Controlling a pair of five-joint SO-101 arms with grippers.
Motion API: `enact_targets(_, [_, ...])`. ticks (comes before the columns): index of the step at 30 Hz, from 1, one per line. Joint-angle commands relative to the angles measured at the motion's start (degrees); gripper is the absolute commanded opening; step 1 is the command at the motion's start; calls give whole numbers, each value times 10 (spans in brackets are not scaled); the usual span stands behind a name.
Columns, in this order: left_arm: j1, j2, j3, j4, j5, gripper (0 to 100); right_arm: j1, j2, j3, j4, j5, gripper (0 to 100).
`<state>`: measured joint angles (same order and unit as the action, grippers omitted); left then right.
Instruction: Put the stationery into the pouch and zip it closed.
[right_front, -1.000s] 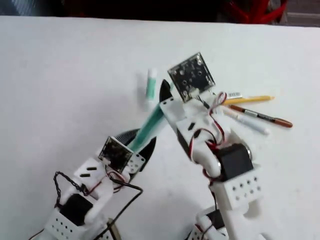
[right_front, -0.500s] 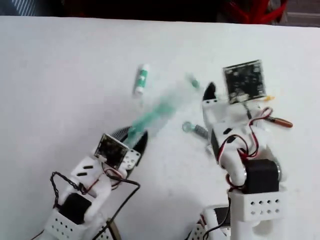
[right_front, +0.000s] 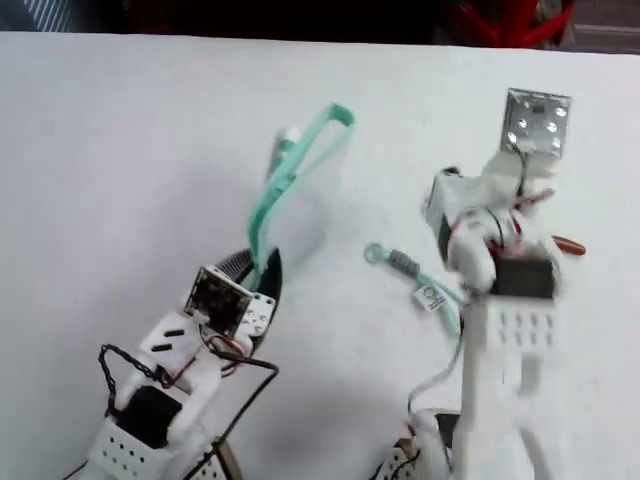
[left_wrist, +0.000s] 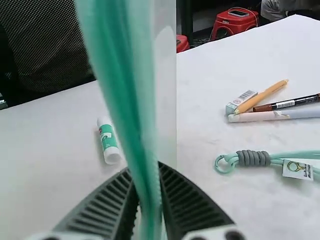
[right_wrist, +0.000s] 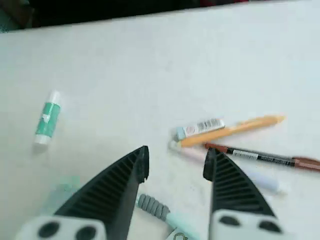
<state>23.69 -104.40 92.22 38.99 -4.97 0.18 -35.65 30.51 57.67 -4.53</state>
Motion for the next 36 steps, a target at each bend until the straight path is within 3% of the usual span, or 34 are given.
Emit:
enact_targets(1, [-15,-3,-76,41,-1,24,-15,117,5,-55,-22,183])
enact_targets(8, [-138,-3,-187,130,4,24,-51,240,8,-132,-20,183])
enact_targets(14, [-218,-3,-187,98,25,24,-56,274,7,-162,34,183])
enact_targets(18, [-263,-3,-160,62,85,24,-122,272,-6,-169,40,183])
enact_targets(23, [-315,-3,-121,17,152,24,-278,295,-84,-131,40,186])
enact_targets(26, [-340,-3,-119,18,178,24,-335,340,-139,-156,35,186])
enact_targets(36, [-342,-3,-114,20,186,24,-357,666,-433,-150,-63,187])
